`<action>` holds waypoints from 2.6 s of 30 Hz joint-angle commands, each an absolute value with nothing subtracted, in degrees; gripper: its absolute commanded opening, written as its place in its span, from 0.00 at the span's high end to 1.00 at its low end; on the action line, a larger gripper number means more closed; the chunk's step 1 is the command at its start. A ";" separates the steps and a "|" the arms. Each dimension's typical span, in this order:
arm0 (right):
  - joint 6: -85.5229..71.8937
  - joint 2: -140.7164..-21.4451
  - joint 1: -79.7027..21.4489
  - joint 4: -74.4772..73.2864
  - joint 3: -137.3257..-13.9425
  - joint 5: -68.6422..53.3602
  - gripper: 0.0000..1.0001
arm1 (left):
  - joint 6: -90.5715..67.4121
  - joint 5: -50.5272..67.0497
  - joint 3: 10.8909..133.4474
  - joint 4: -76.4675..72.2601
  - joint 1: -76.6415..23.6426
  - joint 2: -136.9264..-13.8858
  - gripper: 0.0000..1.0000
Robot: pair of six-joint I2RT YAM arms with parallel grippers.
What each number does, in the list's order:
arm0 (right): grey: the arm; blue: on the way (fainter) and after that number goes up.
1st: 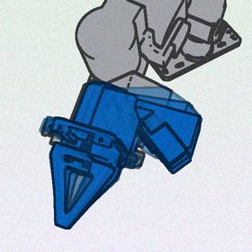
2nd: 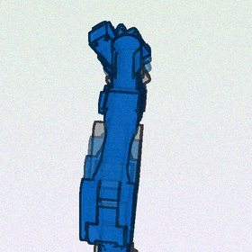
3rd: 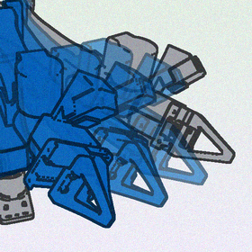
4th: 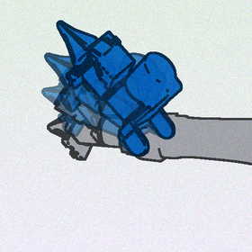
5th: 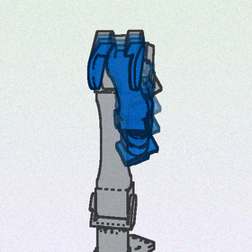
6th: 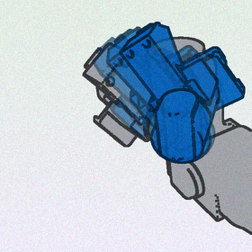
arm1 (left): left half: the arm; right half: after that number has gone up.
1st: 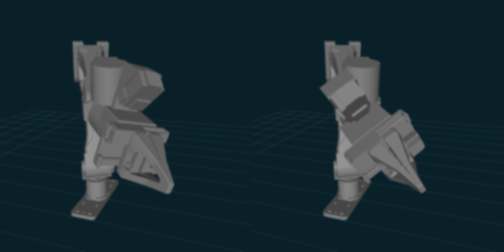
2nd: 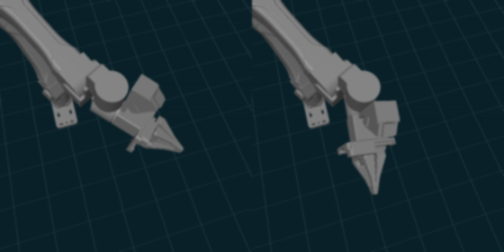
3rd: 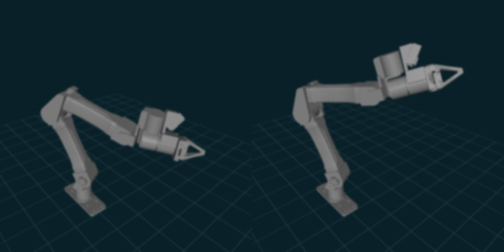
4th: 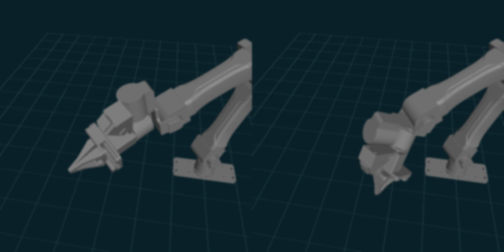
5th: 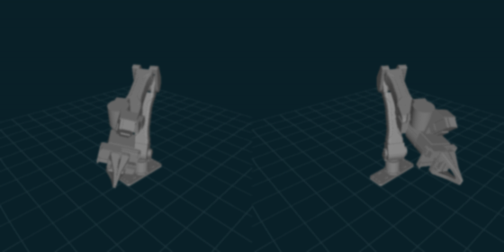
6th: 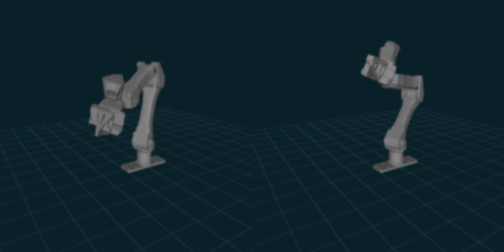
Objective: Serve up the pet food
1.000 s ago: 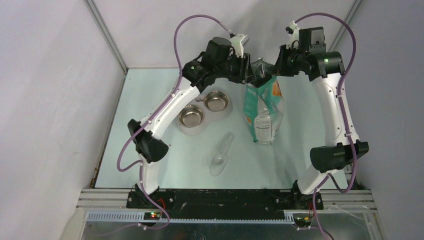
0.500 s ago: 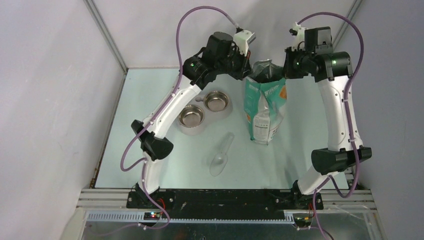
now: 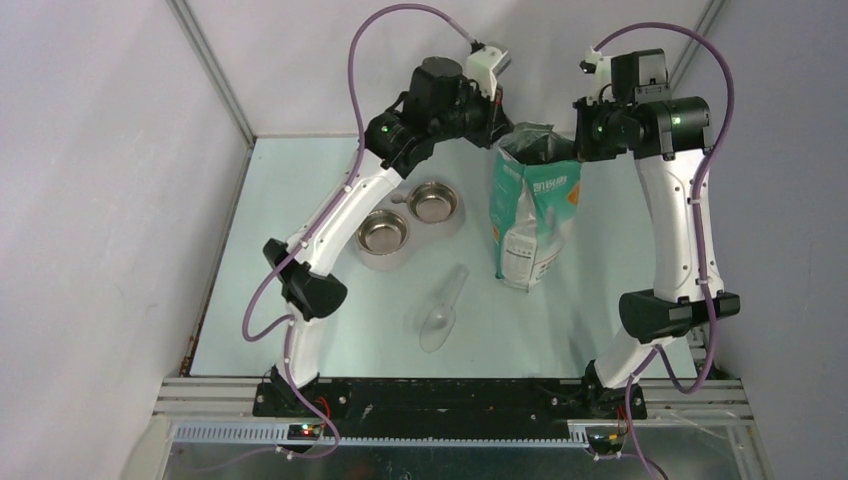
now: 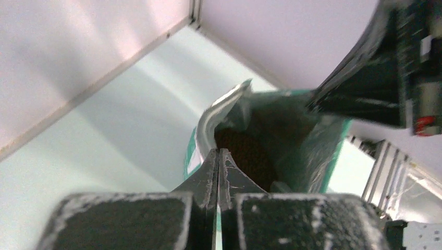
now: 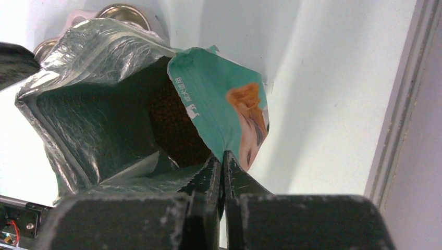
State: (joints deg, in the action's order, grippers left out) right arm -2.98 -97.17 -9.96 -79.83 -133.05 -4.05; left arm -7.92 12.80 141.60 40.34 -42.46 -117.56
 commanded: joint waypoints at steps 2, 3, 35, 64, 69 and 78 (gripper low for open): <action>-2.88 -92.10 -9.40 -68.21 -136.33 -4.88 0.88 | -10.63 22.54 143.39 28.39 -40.58 -113.86 0.82; -3.06 -92.02 -9.16 -67.90 -136.11 -6.10 0.85 | -10.79 23.57 143.28 28.26 -40.33 -113.44 0.58; -2.77 -64.15 2.81 -43.12 -92.87 -24.77 0.17 | 8.49 19.97 58.94 31.83 -33.77 -81.11 0.23; -5.19 -65.13 2.99 -41.51 -90.75 -25.34 0.19 | 0.85 25.74 62.46 24.88 -38.95 -94.85 0.19; -5.41 -64.82 2.97 -41.43 -90.18 -25.08 0.19 | -4.11 25.52 70.35 24.56 -39.37 -101.85 0.12; -5.43 -65.15 2.99 -41.78 -90.41 -24.29 0.20 | -9.83 15.10 81.75 30.75 -42.81 -112.13 0.17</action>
